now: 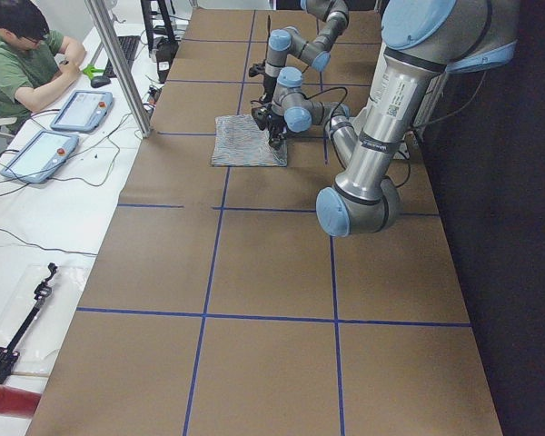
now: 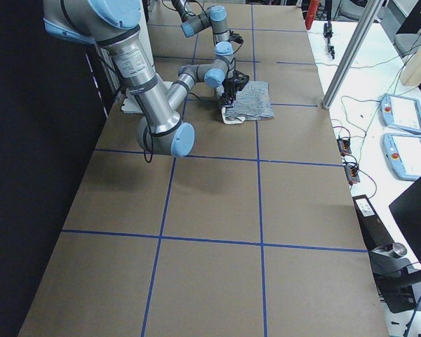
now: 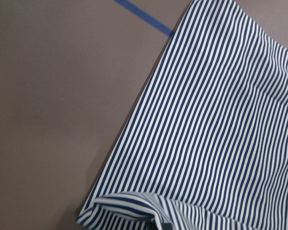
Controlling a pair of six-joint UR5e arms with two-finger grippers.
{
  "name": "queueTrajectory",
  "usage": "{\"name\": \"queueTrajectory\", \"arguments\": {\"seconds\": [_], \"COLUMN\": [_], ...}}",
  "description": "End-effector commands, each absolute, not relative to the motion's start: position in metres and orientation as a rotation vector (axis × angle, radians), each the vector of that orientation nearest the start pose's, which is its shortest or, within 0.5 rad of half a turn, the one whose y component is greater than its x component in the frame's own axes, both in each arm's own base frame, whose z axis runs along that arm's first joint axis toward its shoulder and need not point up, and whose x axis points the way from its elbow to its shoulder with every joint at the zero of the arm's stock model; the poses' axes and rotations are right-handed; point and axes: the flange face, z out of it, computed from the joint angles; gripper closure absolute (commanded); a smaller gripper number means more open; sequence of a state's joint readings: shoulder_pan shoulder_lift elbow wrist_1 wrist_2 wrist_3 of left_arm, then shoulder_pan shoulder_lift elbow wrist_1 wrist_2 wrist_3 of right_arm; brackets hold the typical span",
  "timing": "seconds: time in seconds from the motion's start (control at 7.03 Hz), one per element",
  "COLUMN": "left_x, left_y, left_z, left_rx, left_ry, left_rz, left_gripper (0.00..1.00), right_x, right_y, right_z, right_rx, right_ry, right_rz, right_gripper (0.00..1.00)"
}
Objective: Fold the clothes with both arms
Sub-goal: 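Grasp the polo's near edge with both grippers, then fold the near edge over toward the far edge with both grippers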
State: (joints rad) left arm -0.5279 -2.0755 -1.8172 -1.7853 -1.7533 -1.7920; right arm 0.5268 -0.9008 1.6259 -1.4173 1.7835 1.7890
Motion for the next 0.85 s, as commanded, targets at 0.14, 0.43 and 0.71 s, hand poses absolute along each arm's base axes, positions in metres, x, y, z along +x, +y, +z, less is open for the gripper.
{"name": "queueTrajectory", "arguments": {"seconds": [0.14, 0.43, 0.71], "left_x": [0.490, 0.445, 0.410], "left_y": [-0.531, -0.633, -0.664], "left_z": [0.258, 0.313, 0.335], "left_rx": [0.042, 0.172, 0.196], "left_ry": [0.980, 0.957, 0.913], "left_rz": [-0.731, -0.741, -0.698], "left_gripper": [1.00, 0.00, 0.00], "right_x": [-0.572, -0.566, -0.535], "right_y": [-0.551, -0.637, -0.671], "right_z": [0.186, 0.251, 0.266], "right_rx": [-0.028, 0.035, 0.103], "right_ry": [-0.850, -0.859, -0.818], "right_rz": [0.670, 0.699, 0.627], "right_gripper": [1.00, 0.22, 0.00]}}
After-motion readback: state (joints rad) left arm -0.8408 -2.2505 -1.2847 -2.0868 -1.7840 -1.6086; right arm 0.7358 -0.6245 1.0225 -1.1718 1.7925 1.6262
